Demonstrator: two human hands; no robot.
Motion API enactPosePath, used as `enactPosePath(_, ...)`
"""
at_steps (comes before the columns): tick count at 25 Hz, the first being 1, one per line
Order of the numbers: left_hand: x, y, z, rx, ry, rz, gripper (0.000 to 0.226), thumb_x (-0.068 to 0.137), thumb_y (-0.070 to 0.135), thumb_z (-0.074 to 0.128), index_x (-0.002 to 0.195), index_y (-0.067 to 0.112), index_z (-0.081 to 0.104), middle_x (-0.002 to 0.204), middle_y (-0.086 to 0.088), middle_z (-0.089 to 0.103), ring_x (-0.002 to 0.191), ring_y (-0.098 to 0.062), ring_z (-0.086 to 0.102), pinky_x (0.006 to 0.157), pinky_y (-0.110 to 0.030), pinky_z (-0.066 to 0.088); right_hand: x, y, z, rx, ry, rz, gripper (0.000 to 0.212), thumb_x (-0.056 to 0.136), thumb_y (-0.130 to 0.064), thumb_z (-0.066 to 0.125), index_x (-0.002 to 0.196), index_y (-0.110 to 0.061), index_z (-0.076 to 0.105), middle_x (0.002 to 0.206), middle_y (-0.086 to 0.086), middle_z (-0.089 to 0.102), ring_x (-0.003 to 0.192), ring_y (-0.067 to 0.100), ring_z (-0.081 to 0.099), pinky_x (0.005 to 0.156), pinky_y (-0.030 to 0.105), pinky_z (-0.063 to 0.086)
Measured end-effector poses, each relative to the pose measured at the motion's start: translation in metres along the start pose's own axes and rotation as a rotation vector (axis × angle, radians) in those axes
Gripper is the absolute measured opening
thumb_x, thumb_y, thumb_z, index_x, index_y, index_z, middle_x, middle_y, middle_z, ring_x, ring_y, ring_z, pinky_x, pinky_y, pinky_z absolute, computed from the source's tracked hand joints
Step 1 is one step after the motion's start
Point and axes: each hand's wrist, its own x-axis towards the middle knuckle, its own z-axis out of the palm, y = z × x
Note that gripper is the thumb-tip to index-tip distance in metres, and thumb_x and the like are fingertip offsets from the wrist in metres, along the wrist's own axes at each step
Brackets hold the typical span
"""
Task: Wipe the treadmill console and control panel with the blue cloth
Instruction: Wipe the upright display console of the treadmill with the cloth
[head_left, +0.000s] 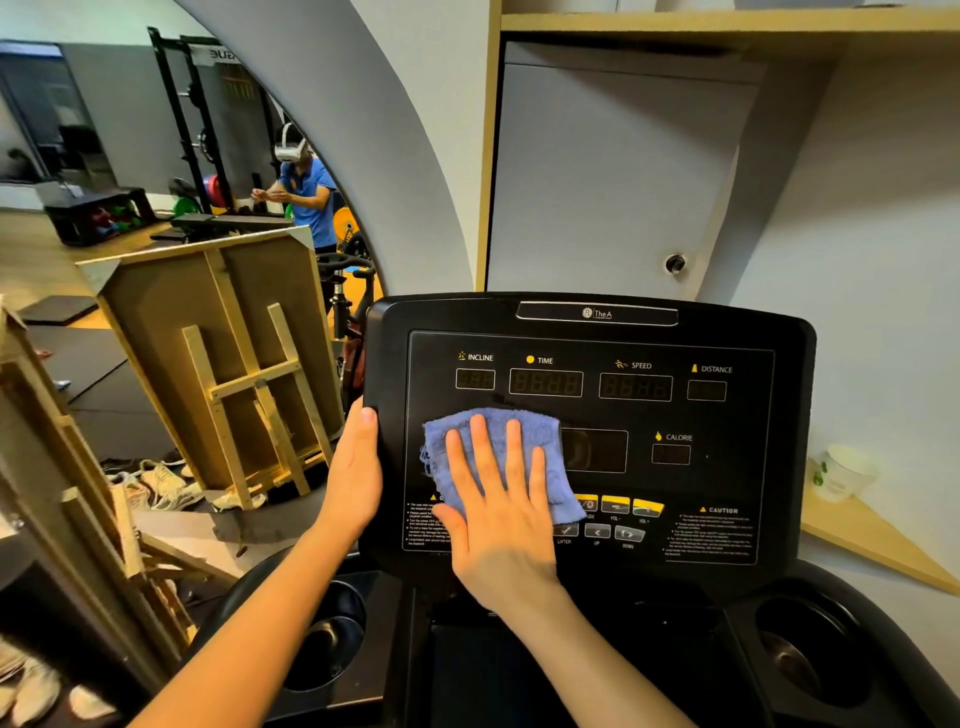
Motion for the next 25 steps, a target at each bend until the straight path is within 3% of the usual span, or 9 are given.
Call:
enactPosePath(4, -0.003, 0.006, 0.001, -0.035, -0.007, 0.015, 0.034, 0.108, 0.027, 0.023, 0.123, 0.017, 0.052, 0.113, 0.005, 0.063, 0.098, 0.008, 0.062, 0.079, -0.006, 0.046, 0.030, 0.006, -0.009, 0.018, 0.043, -0.009, 0.073, 0.101, -0.057, 0.027, 0.163, -0.023, 0.007, 0.171, 0.007, 0.002, 0.157, 0.036, -0.004, 0.125, 0.058, 0.004)
enactPosePath(10, -0.005, 0.010, 0.002, -0.039, -0.017, 0.013, 0.032, 0.108, 0.026, 0.023, 0.127, 0.022, 0.048, 0.115, 0.009, 0.060, 0.100, 0.014, 0.060, 0.076, -0.004, 0.046, 0.056, 0.019, -0.021, 0.019, 0.097, -0.018, 0.067, 0.105, -0.048, 0.032, 0.163, -0.024, 0.007, 0.172, 0.004, 0.002, 0.157, 0.035, -0.005, 0.125, 0.058, 0.004)
enactPosePath(17, -0.002, 0.005, -0.001, 0.068, 0.007, -0.007, 0.028, 0.108, 0.034, 0.021, 0.113, 0.044, 0.048, 0.114, 0.016, 0.058, 0.100, 0.018, 0.055, 0.080, -0.002, 0.040, 0.057, 0.040, -0.023, 0.002, 0.135, 0.013, 0.063, 0.107, -0.046, 0.031, 0.163, -0.027, 0.010, 0.171, 0.003, 0.004, 0.157, 0.034, -0.003, 0.125, 0.058, 0.004)
enactPosePath(22, 0.000, 0.000, -0.001, 0.074, 0.016, -0.014, 0.033, 0.107, 0.038, 0.021, 0.118, 0.030, 0.051, 0.113, 0.014, 0.059, 0.099, 0.015, 0.056, 0.086, -0.016, 0.040, 0.051, 0.074, -0.027, -0.020, 0.157, 0.058, 0.062, 0.107, -0.048, 0.028, 0.163, -0.027, 0.013, 0.171, 0.003, 0.006, 0.157, 0.033, -0.001, 0.125, 0.058, 0.006)
enactPosePath(25, -0.002, 0.004, 0.002, 0.062, 0.020, -0.007, 0.033, 0.108, 0.034, 0.021, 0.115, 0.027, 0.052, 0.109, 0.011, 0.060, 0.095, 0.015, 0.057, 0.080, -0.008, 0.042, 0.043, 0.098, -0.029, -0.036, 0.155, 0.097, 0.062, 0.107, -0.049, 0.026, 0.163, -0.027, 0.011, 0.171, 0.004, 0.005, 0.157, 0.033, -0.002, 0.125, 0.059, 0.008)
